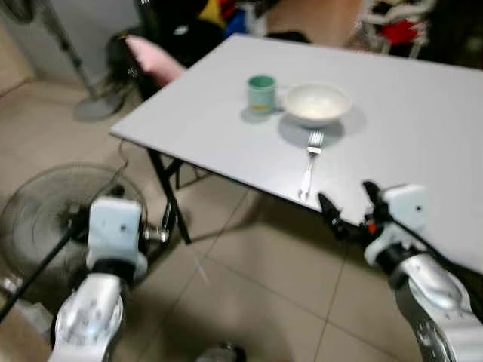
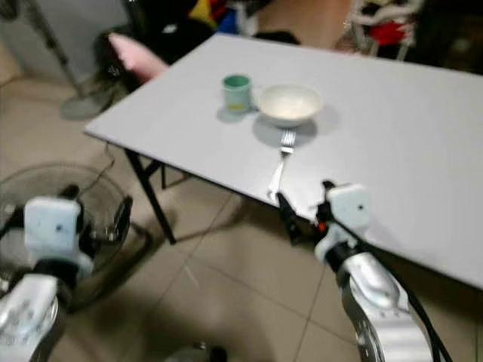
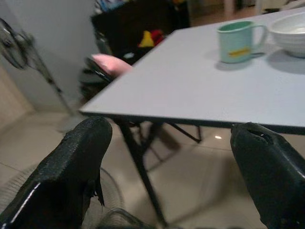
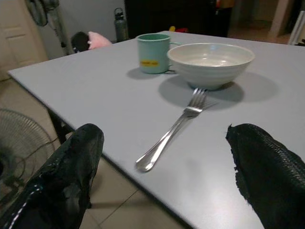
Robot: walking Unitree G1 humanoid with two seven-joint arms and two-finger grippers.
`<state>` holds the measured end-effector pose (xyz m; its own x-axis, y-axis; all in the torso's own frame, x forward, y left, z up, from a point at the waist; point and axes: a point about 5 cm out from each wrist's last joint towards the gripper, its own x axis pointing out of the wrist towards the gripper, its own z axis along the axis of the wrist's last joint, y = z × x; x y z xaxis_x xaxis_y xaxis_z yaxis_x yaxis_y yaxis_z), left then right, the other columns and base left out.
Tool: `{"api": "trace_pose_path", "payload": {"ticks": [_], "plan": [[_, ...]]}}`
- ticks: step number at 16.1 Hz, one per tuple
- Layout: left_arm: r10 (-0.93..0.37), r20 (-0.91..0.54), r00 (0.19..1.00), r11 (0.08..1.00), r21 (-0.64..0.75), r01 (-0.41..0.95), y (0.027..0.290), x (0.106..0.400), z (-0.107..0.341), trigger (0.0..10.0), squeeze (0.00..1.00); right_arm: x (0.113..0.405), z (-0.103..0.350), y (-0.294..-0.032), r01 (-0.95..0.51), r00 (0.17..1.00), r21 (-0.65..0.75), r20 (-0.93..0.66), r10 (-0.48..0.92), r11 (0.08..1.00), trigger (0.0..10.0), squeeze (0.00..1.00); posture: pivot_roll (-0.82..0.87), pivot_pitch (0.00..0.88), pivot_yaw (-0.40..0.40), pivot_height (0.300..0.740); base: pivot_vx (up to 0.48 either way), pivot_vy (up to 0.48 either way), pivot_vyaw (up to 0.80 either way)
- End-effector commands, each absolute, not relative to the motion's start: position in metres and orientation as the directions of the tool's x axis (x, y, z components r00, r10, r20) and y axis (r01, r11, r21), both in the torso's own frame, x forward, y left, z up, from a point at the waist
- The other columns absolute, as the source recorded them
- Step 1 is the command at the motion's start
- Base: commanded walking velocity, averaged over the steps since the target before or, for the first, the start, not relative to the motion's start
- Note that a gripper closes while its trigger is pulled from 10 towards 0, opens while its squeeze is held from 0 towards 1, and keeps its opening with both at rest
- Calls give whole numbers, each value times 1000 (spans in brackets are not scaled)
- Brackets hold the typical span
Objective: Setting the table
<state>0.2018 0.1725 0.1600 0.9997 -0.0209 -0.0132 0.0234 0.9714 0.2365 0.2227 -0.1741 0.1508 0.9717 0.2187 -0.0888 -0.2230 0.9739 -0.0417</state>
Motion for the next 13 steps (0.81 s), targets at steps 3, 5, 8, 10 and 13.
{"api": "trace_pose_path", "payload": {"ticks": [3, 5, 8, 10, 13], "plan": [[-20, -1, 1000, 972, 236, 20, 173, 207, 161, 10000, 0, 209, 148, -181, -224, 969, -34, -111, 220, 974, 10000, 1000, -54, 50, 113, 740, 0, 0, 800], [-26, -4, 1000, 971, 236, 26, 171, 202, 158, 10000, 0, 206, 149, -177, -282, 955, -45, -113, 275, 958, 10000, 1000, -70, 52, 112, 740, 0, 0, 800], [-8, -28, 1000, 977, 211, 14, 168, 193, 153, 10000, 0, 210, 150, -175, -314, 944, -34, -115, 308, 949, 10000, 1000, -53, 51, 92, 740, 0, 0, 800], [1, -38, 999, 977, 212, 8, 167, 186, 153, 10000, 0, 215, 145, -167, -338, 933, 21, -123, 338, 941, 10000, 1000, -27, 40, 63, 740, 0, 0, 800], [3, -32, 999, 975, 221, 4, 166, 184, 156, 10000, 0, 220, 142, -159, -356, 924, 65, -122, 362, 932, 10000, 1000, -11, 45, 64, 740, 0, 0, 800]]}}
